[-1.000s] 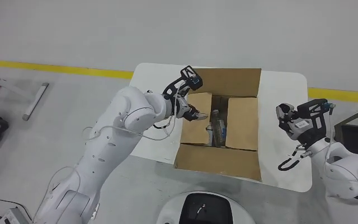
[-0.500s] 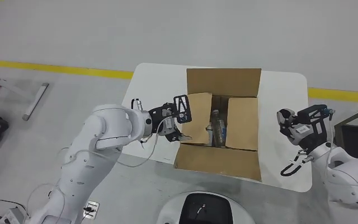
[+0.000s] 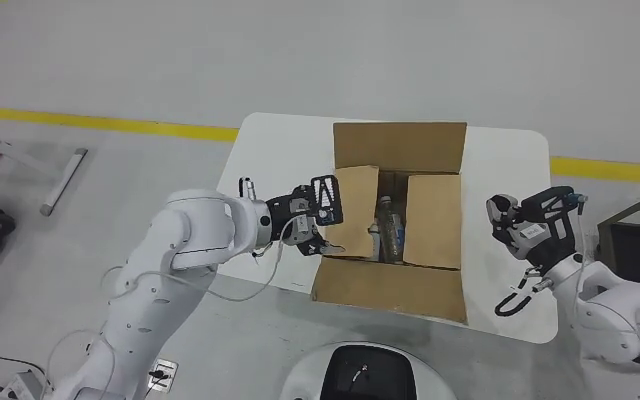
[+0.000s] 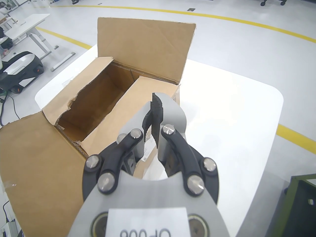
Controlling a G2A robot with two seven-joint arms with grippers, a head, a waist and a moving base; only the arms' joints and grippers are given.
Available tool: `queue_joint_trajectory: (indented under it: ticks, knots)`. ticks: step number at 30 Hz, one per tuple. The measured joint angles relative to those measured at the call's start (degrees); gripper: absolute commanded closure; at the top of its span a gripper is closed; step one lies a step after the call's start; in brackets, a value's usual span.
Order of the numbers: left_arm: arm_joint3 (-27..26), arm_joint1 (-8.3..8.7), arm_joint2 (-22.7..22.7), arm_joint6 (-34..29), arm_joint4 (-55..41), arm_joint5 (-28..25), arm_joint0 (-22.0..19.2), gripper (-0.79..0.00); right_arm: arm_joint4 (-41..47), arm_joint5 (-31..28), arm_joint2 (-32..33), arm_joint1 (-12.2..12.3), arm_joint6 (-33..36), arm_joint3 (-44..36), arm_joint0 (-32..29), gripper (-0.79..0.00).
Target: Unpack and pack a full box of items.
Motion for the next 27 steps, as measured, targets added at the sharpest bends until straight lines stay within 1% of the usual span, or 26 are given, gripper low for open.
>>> queue_joint_trajectory:
  ticks: [2,5,6,8,9,11,15,18,22,23,24,26,27]
  knots:
    - [0.3,0.56,-1.6,1.5,1.6,-2.0,1.6,-0.785,0.0,0.0,0.1,0.1,-0.1,0.0,-0.2,0.0]
    - [0.3,2.05,-4.7,5.7,7.5,-6.1,5.8,-0.785,0.0,0.1,0.2,0.1,0.0,-0.1,-0.5,0.0]
    - [0.3,2.68,-6.3,7.4,9.9,-7.8,7.8,-0.785,0.0,0.1,0.2,0.2,0.0,-0.2,-0.6,0.0]
    - [-1.3,3.77,-7.8,8.5,14.8,-8.9,11.0,-0.785,0.0,0.1,0.2,0.2,0.1,-0.2,-0.8,0.0]
    - [-3.1,4.65,-7.5,8.6,19.4,-8.9,13.3,-0.785,0.0,0.1,0.2,0.2,0.1,-0.3,-0.8,0.0]
    - [-4.5,5.8,-7.5,9.9,24.9,-8.8,16.3,-0.785,0.0,0.1,0.1,0.3,0.2,-0.3,-0.8,0.0]
    - [-6.2,7.87,-8.2,15.6,30.1,-8.7,21.6,-0.785,0.2,0.1,-0.3,0.3,0.4,-0.5,-0.5,0.0]
    - [-6.7,9.13,-7.2,21.1,36.2,-8.8,24.9,-0.785,0.2,0.1,-0.5,0.3,0.5,-0.4,-0.2,0.0]
    - [-5.7,10.3,-5.4,29.7,43.7,-8.8,27.1,-0.785,0.3,0.1,-0.9,0.3,0.5,-0.3,0.1,0.0]
    - [-5.3,10.47,-5.0,31.6,45.2,-8.8,27.2,-0.767,0.2,0.1,-0.9,0.3,0.5,-0.3,0.1,0.0]
    - [-4.8,10.6,-4.6,34.1,46.9,-8.7,27.1,-0.727,0.2,0.1,-0.9,0.4,0.5,-0.3,0.1,0.0]
    - [-3.8,10.66,-3.7,37.4,49.0,-8.3,26.6,-0.622,0.1,0.1,-0.9,0.4,0.5,-0.2,0.0,0.0]
    - [-3.2,10.67,-2.8,39.2,50.5,-7.8,26.2,-0.61,0.0,0.2,-0.9,0.4,0.5,-0.2,-0.1,0.0]
